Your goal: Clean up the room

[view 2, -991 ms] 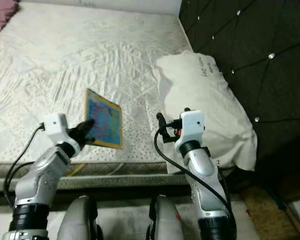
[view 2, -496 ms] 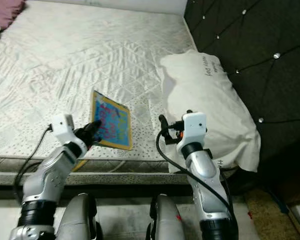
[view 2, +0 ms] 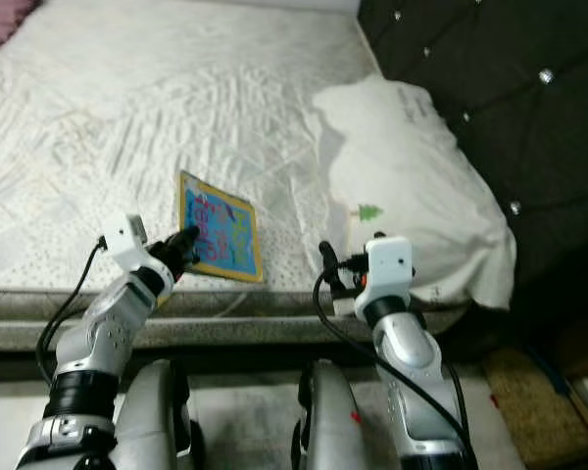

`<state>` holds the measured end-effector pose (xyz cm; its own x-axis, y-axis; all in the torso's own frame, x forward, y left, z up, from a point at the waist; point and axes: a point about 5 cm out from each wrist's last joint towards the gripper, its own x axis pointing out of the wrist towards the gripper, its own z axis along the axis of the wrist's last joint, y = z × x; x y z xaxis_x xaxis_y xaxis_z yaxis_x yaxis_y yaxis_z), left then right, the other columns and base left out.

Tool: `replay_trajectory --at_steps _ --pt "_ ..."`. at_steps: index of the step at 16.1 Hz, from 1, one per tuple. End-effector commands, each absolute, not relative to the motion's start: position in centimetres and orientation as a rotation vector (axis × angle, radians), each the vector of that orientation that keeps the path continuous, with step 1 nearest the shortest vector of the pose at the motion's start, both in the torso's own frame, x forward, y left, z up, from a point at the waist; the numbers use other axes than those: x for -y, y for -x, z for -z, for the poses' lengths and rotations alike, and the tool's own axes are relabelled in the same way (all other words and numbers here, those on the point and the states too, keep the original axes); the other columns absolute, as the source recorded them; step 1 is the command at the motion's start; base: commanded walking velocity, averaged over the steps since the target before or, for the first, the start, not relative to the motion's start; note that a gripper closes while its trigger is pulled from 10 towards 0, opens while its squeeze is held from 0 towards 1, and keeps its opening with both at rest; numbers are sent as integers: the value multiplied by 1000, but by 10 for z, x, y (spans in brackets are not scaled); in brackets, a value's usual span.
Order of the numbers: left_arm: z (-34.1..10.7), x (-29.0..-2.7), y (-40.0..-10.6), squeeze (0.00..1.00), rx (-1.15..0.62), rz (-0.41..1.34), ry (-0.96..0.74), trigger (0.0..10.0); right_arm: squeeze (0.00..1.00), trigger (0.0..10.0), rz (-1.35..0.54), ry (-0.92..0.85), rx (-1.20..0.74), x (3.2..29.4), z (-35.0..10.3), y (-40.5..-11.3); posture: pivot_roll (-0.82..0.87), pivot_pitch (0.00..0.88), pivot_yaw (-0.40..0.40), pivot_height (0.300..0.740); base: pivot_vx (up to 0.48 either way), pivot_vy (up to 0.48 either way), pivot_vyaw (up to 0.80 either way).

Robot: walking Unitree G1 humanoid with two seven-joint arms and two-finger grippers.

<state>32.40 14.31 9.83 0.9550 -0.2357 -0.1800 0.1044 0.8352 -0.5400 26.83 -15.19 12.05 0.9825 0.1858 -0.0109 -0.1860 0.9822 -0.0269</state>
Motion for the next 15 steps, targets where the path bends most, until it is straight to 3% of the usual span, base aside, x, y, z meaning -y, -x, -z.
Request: replay_trajectory --at_steps 1,8,15 --pt "-113 -137 -332 0 -175 218 561 10000 0 10000 -172 36 12 155 -128 -268 -123 143 -85 578 289 0 0" --pt "-113 -138 -333 0 -162 210 568 10000 0 10000 -186 38 20 154 -131 -275 -115 121 -95 578 289 0 0" --pt "-110 -130 -340 0 -236 256 585 10000 0 10000 -181 39 25 155 -133 -276 -129 125 -95 578 0 0 0"
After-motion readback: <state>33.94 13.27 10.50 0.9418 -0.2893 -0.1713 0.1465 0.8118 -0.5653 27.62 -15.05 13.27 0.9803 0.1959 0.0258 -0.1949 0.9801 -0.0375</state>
